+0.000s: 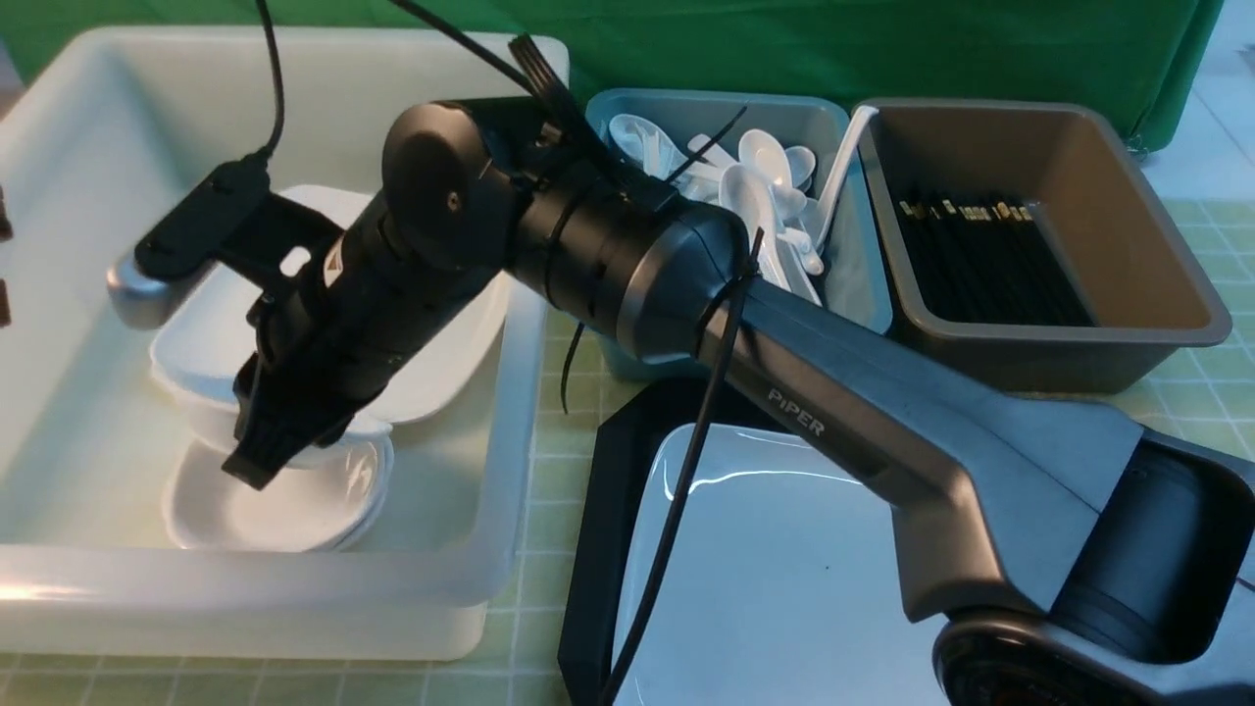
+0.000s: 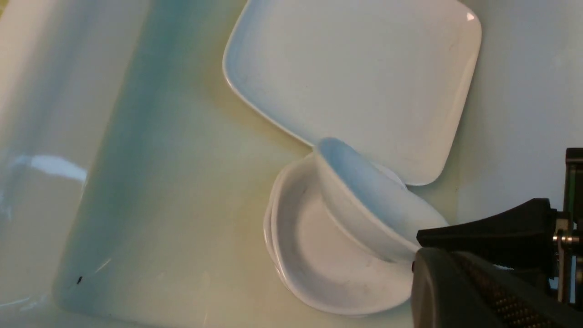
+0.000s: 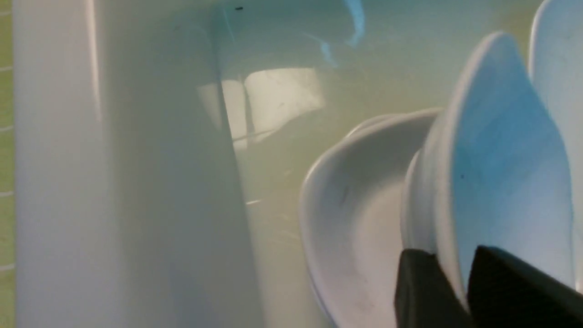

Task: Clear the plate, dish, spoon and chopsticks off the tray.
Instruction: Use the right arm to put the small plate into the large storage box on the left, then use the right arm to grab a plate from the dinner plate

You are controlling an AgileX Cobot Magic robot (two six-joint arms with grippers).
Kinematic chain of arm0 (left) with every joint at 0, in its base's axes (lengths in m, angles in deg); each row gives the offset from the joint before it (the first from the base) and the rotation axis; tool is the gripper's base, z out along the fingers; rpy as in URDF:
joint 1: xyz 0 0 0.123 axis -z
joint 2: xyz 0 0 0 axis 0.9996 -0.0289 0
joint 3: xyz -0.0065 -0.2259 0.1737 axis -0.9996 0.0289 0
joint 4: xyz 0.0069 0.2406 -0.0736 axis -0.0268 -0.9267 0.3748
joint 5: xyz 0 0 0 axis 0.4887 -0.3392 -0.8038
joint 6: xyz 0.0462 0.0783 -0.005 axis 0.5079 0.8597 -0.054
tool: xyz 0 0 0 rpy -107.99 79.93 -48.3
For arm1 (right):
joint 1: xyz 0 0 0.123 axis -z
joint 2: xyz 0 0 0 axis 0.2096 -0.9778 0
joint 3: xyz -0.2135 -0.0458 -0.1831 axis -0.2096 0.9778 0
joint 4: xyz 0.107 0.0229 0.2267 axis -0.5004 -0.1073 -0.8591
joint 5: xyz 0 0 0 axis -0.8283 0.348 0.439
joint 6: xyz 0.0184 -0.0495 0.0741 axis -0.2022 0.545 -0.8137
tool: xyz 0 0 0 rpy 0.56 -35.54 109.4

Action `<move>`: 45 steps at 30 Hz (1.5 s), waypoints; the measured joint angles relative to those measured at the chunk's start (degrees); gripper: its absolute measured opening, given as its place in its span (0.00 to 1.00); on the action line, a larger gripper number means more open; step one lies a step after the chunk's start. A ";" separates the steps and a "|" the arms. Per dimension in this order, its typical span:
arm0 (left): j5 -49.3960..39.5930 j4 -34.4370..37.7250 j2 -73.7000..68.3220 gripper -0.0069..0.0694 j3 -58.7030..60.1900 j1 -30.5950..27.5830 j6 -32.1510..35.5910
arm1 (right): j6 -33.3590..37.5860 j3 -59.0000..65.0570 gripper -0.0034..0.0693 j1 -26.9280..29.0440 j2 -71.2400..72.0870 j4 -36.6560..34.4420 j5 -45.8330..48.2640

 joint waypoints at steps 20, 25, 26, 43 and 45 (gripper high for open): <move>-4.19 13.69 0.05 0.08 0.00 0.83 13.68 | -16.86 -3.58 0.45 2.84 14.61 15.81 11.25; -5.05 15.91 0.11 0.08 0.00 9.90 16.60 | -18.02 7.70 0.13 10.12 26.42 18.97 11.25; -5.05 15.99 0.11 0.08 0.00 11.53 16.60 | -18.02 10.00 0.10 11.84 28.23 19.04 11.25; 5.05 13.78 -14.04 0.08 0.00 44.52 10.81 | -11.41 77.24 0.19 51.87 59.96 6.52 1.42; 4.69 13.42 -16.27 0.08 -0.51 44.83 10.77 | -10.13 80.97 0.29 52.08 60.02 5.35 -0.55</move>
